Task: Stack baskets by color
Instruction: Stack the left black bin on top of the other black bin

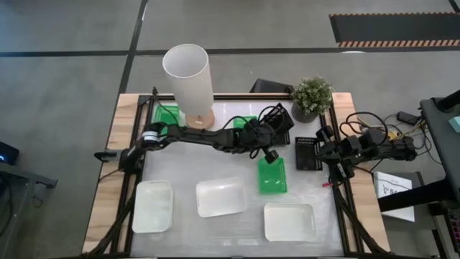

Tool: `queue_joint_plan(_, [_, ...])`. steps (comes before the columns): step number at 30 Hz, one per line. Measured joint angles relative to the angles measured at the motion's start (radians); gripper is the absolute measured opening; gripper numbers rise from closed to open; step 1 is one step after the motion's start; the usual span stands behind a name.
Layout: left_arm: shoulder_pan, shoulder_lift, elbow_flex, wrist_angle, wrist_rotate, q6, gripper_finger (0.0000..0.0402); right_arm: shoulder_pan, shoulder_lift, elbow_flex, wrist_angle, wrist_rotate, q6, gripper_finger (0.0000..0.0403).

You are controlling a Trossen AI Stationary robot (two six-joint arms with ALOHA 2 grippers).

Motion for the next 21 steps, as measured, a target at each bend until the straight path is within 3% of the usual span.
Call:
queue_joint_plan(14, [0.018,0.045,-0.004,0.071,0.027,0.001,0.0002,0.0,0.0,0.0,0.003,0.004,-0.012,0.0009])
queue_joint_plan(21, [0.02,0.046,-0.004,0.075,0.028,0.001,0.0051,0.0,0.0,0.0,0.003,0.003,-0.01,0.0009])
